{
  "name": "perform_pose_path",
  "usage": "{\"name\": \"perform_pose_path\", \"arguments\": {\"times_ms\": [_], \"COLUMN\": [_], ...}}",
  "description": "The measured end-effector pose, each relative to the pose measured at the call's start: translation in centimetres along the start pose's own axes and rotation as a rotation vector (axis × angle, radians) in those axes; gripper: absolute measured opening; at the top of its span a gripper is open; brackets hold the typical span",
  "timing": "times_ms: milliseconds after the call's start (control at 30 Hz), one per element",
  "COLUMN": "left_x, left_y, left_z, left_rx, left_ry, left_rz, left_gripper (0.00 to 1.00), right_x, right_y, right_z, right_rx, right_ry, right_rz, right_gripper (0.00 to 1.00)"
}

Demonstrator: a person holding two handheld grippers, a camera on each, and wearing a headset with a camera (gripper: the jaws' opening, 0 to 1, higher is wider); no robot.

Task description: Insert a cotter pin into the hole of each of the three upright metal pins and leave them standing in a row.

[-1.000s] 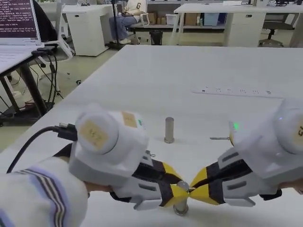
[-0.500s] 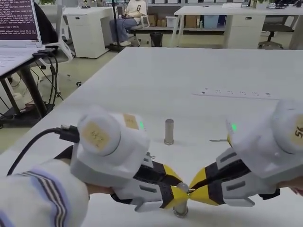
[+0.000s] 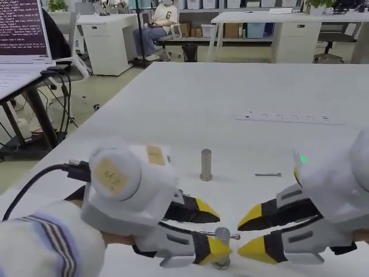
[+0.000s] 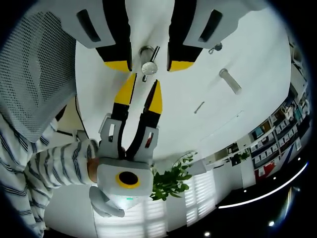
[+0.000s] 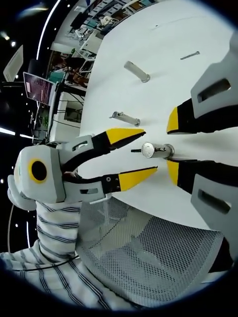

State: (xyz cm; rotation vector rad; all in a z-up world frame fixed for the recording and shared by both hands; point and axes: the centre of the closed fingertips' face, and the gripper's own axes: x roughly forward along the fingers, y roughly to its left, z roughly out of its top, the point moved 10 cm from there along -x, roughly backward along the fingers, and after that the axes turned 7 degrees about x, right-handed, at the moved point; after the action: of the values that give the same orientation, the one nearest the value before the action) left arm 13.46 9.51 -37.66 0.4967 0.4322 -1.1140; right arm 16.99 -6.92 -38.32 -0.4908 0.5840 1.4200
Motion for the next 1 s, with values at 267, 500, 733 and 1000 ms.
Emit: {"name": "perform_pose_path", "arguments": {"times_ms": [267,500,733,1000], "left_x": [-1.4,-3.1,-3.8,-4.6], "left_y": [-0.9,-1.2,-1.6,-2.5], "left_z": [-0.2,-0.2,-2.2,-2.6], "left_rx": [-0.106,-0.193,-0.228,-0.283], "left_ry": [-0.092,-0.14,-0.086,-0.084], "left_rz": [-0.015,0.03,0.085,0.104], "left_gripper": [0.53,0.84,0.99,0.99], "right_x": [0.2,1.3,2.7,3.8], "right_y": [-0.1,0.3,0.6,1.0], "right_z": [-1.4,-2.1,-2.5,-2.7], "right_rx": [0.109,0.166,0.2,0.21], "right_ry": [-0.098,-0.167,-0.223,-0.244], "right_rz": [0.033,0.054,0.067,0.077], "right_gripper": [0.23,0.25,0.27,0.27]}}
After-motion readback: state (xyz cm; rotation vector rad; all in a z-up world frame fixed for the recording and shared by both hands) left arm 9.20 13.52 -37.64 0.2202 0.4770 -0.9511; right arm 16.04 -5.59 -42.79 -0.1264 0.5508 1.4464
